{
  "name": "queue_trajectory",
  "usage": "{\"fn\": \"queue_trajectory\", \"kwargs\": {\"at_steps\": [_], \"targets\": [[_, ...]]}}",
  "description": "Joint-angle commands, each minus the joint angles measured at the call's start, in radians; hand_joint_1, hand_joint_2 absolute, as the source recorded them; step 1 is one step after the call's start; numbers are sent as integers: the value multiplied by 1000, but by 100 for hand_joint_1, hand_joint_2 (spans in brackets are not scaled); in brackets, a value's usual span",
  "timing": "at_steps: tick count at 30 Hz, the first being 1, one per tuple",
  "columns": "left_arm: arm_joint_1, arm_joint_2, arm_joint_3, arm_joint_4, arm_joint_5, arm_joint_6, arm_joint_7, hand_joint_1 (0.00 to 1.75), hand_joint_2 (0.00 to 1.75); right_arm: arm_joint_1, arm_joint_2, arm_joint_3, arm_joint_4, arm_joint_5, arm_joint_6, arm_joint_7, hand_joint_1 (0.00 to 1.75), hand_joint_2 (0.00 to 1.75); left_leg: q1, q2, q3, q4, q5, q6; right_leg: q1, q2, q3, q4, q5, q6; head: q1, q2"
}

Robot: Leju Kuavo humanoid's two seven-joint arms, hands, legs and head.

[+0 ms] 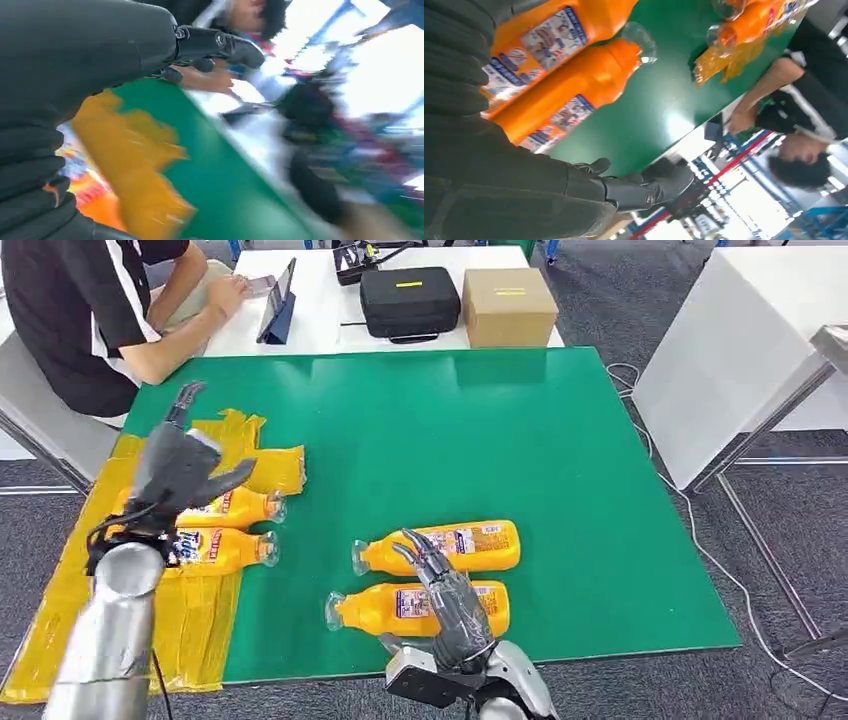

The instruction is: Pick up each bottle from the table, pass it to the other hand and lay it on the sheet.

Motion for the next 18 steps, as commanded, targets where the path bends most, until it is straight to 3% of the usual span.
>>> {"fn": "queue_trajectory", "kwargs": {"at_steps": [1,7,9,12,15,18], "targets": [[370,228,-89,-396,276,-161,-211,0,175,78,-39,-109,-127,-115,8,-31,0,175,-2,6,8,-5,-2,-2,-2,6,5,-3,-1,0,0,0],[482,167,-189,-381,268,-161,-271,0,175,96,-69,-173,-188,-130,-21,-28,0,175,0,-2,4,-2,-2,-1,-1,-3,1,-2,-4,-2,1,0],[541,126,-200,-341,292,-143,-270,0,175,95,-81,-215,-218,20,-61,42,0,175,-1,0,4,-2,-2,-2,-2,-1,1,-3,-3,-2,0,0],[568,103,-203,-311,293,-128,-269,0,175,85,-85,-239,-231,111,-66,90,0,175,-2,-1,5,-2,-3,-2,-2,-2,4,-3,-4,-2,0,0],[611,94,-178,-255,342,-130,-278,0,175,12,-89,-218,-195,280,-52,180,0,175,-2,-1,4,-2,-2,-2,-3,-2,2,-3,-3,-2,0,0],[643,110,-98,-186,411,-140,-350,0,175,-129,-60,-146,-61,400,-56,246,0,175,-2,6,8,-3,-3,-4,-3,5,5,-3,-2,-3,0,0]]}}
